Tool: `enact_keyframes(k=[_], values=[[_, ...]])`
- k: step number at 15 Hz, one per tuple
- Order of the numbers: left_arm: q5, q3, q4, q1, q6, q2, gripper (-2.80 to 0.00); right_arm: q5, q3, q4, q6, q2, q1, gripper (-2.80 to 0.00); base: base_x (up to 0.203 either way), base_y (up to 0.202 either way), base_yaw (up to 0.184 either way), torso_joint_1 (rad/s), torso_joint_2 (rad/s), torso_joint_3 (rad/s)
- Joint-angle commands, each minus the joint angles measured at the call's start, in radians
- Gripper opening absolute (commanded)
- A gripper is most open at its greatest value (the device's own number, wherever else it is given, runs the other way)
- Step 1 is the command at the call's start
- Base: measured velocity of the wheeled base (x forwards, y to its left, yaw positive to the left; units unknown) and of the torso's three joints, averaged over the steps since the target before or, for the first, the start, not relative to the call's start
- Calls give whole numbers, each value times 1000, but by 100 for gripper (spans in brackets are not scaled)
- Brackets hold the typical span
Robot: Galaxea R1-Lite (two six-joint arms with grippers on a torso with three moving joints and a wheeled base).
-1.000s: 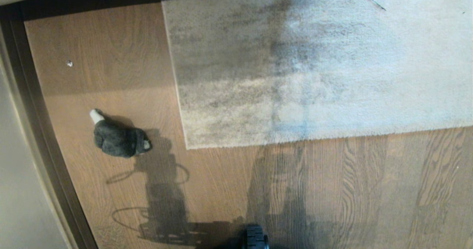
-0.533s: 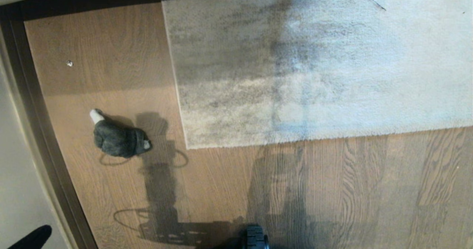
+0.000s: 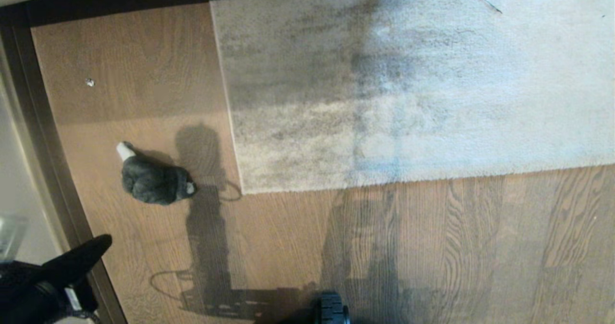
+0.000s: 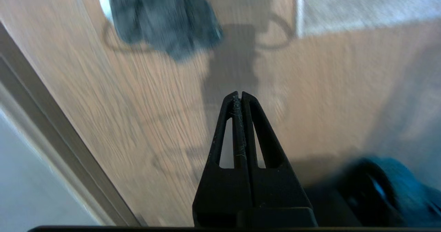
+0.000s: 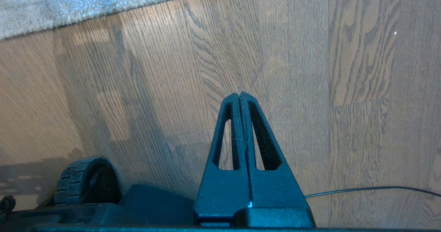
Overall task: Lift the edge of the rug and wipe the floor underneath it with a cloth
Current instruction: Pick up the rag
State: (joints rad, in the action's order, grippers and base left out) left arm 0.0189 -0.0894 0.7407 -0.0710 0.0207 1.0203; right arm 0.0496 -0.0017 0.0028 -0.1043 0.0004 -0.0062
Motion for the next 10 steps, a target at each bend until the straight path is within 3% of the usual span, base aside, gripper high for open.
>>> enact_keyframes(k=[1,2,5,10], values=[[-3,-3,181,34,16,206,-280,0,0,0,-2,0,0,-280,0,0,0,0,0,0],[-4,-4,247,58,20,246,0,0,0,0,-1,0,0,-280,0,0,0,0,0,0],[-6,-5,369,102,22,320,0,1,0,0,-1,0,0,-280,0,0,0,0,0,0],[-5,-54,450,147,22,399,0,1,0,0,0,0,0,-280,0,0,0,0,0,0]])
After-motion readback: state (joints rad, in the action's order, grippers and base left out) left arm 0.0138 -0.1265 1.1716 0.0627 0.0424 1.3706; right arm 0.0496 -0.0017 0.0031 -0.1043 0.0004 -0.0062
